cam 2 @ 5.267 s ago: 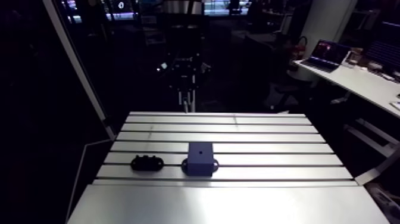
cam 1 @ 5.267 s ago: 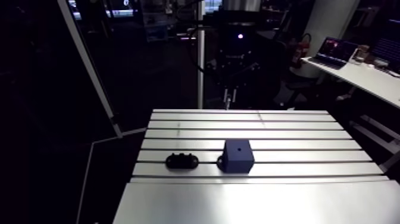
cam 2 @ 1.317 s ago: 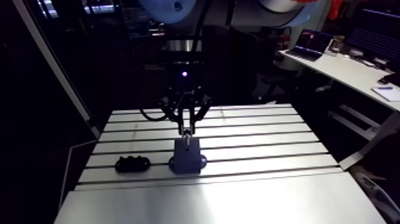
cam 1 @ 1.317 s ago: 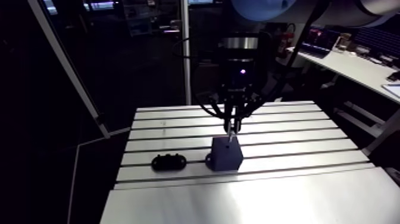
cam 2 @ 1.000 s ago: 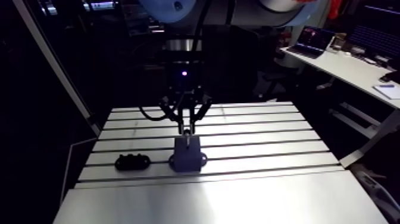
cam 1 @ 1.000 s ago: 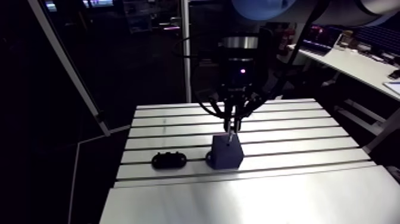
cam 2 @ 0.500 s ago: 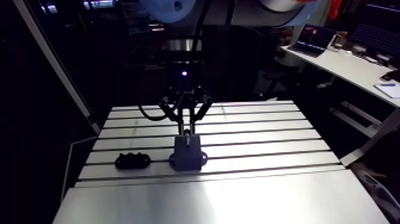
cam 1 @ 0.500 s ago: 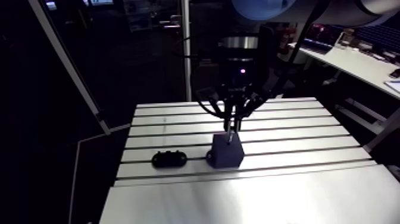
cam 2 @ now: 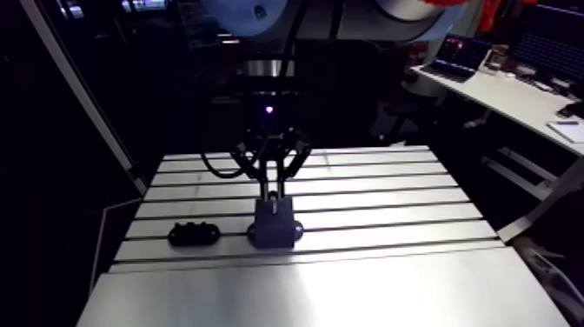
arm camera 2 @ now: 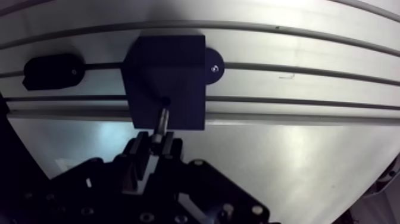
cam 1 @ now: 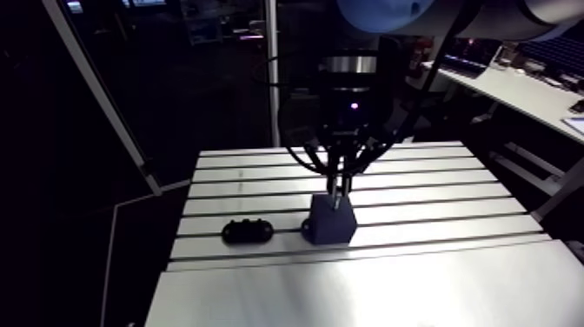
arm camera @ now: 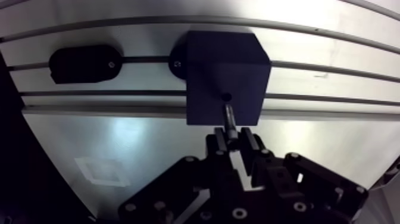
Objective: Pick up the M10 bolt and insert it into the hole until fully seated.
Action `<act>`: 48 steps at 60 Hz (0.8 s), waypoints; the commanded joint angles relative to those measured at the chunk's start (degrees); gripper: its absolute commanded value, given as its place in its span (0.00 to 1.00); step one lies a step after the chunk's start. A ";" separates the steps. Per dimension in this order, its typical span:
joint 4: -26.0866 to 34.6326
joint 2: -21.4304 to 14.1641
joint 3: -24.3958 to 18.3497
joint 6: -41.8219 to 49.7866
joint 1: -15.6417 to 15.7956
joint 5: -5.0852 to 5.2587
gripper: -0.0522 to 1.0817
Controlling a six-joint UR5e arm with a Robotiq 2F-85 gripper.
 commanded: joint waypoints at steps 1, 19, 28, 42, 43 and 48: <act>-0.66 0.21 0.44 0.12 0.01 0.00 1.00; -2.24 0.32 0.54 -0.14 0.01 -0.26 1.00; -2.24 0.40 0.54 -0.14 0.10 -0.26 1.00; -2.15 0.32 0.54 -0.40 0.01 -0.26 1.00; -2.15 0.32 0.54 -0.40 0.01 -0.26 1.00; -2.15 0.23 0.53 -0.41 0.01 -0.18 1.00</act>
